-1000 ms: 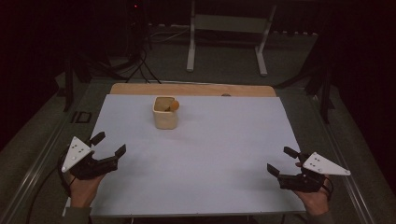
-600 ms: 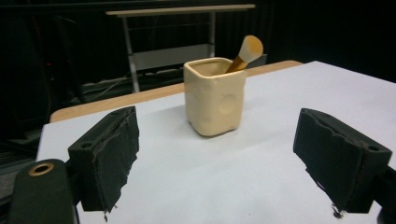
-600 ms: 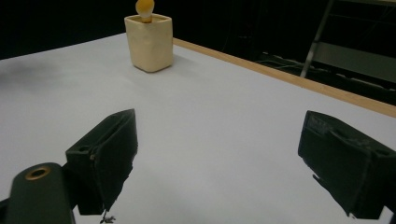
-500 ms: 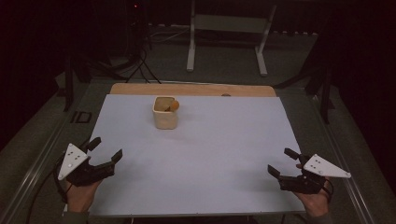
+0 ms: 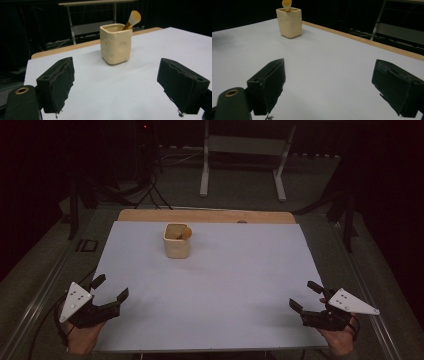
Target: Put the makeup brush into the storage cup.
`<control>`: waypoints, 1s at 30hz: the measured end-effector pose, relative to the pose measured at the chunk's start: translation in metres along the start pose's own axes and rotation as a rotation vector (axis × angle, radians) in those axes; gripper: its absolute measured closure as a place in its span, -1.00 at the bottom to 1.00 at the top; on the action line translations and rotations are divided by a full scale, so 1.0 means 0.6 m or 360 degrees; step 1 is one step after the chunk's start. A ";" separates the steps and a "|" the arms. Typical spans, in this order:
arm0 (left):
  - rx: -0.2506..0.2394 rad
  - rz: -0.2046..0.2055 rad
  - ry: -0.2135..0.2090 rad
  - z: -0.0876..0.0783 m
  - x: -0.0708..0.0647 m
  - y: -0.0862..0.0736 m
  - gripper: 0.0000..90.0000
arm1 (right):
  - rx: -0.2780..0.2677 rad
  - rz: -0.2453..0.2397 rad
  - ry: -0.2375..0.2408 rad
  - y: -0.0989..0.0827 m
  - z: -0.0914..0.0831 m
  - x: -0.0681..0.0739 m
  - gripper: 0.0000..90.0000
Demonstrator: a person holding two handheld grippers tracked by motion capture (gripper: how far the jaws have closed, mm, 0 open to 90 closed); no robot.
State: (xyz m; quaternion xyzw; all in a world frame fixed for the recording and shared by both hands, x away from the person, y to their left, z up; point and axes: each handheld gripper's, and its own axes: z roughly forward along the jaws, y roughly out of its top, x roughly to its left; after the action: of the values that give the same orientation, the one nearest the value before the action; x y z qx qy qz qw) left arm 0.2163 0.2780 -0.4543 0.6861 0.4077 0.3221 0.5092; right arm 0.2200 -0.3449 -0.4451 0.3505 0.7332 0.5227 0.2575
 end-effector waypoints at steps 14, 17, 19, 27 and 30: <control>0.0041 0.0005 -0.0105 -0.001 -0.006 -0.016 -0.65 | 0.0021 -0.0012 0.0046 -0.006 0.009 0.003 -0.74; 0.0032 0.0000 -0.0122 0.001 -0.008 -0.016 -0.65 | 0.0020 -0.0017 0.0048 -0.006 0.010 0.004 -0.74; 0.0028 0.0004 -0.0126 0.003 -0.010 -0.015 -0.65 | 0.0020 -0.0020 0.0062 -0.007 0.012 0.006 -0.75; 0.0010 0.0001 -0.0116 0.002 -0.009 -0.014 -0.65 | 0.0022 -0.0024 0.0062 -0.008 0.013 0.007 -0.75; 0.0010 0.0000 -0.0112 0.001 -0.008 -0.014 -0.65 | 0.0018 -0.0024 0.0058 -0.007 0.011 0.006 -0.75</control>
State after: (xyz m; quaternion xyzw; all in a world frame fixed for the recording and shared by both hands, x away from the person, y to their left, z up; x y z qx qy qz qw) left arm 0.2129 0.2748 -0.4629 0.6986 0.3905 0.2964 0.5212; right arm 0.2219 -0.3392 -0.4515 0.3368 0.7434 0.5229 0.2460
